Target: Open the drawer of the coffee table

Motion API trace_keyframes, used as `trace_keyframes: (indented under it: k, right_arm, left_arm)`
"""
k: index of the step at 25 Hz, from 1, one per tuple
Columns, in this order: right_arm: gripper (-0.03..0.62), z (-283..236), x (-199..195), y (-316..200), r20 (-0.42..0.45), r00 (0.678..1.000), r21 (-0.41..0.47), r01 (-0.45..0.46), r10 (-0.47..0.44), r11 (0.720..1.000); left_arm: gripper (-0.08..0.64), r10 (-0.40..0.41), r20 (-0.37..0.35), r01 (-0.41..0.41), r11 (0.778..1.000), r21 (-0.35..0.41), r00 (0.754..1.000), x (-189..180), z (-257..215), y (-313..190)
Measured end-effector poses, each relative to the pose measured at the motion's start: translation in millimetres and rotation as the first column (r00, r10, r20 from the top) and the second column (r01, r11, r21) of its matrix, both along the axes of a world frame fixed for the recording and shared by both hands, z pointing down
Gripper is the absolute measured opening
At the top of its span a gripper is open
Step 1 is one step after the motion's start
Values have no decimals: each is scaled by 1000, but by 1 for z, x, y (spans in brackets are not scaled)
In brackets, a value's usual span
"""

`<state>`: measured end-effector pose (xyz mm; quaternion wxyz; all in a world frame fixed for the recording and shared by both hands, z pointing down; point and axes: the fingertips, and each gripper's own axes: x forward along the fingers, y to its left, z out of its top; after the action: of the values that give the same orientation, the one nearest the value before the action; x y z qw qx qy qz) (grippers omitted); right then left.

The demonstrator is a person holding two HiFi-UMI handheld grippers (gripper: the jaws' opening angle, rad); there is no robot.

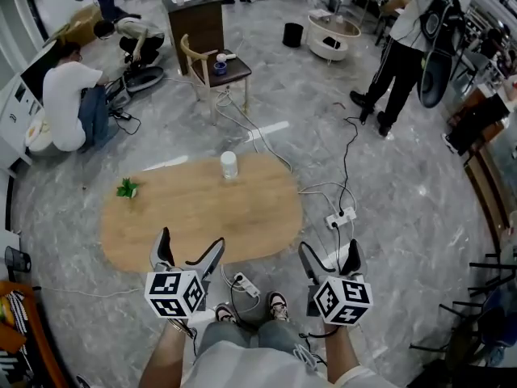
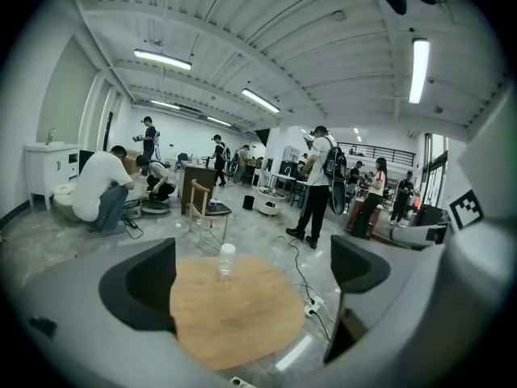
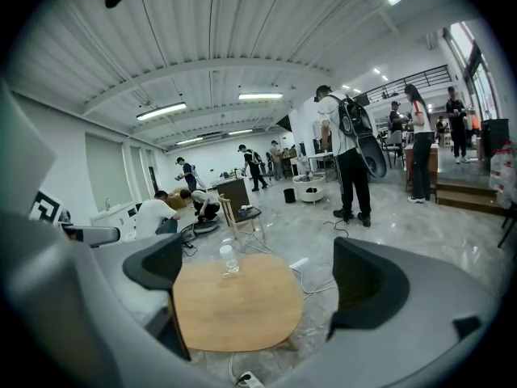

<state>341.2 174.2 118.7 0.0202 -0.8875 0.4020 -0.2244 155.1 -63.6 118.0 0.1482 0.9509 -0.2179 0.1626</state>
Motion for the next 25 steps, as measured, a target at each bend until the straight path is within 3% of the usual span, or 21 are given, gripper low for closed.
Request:
trace_keyframes:
  k: [7, 12, 19, 25]
  right_arm:
    - [586, 61, -1, 5, 69, 997, -3, 31, -31, 1000]
    - [586, 140, -4, 1, 129, 989, -16, 74, -71, 997]
    - [586, 275, -16, -1, 236, 962, -61, 155, -136, 986]
    - [586, 341, -7, -8, 266, 950, -59, 183, -161, 981]
  left_arm:
    - [577, 35, 95, -29, 998, -62, 995, 13, 64, 28]
    - [577, 34, 142, -17, 992, -125, 989, 13, 138, 42]
    - [577, 62, 298, -2, 980, -199, 953, -2, 268, 62]
    - [577, 95, 346, -14, 973, -230, 933, 5, 318, 72]
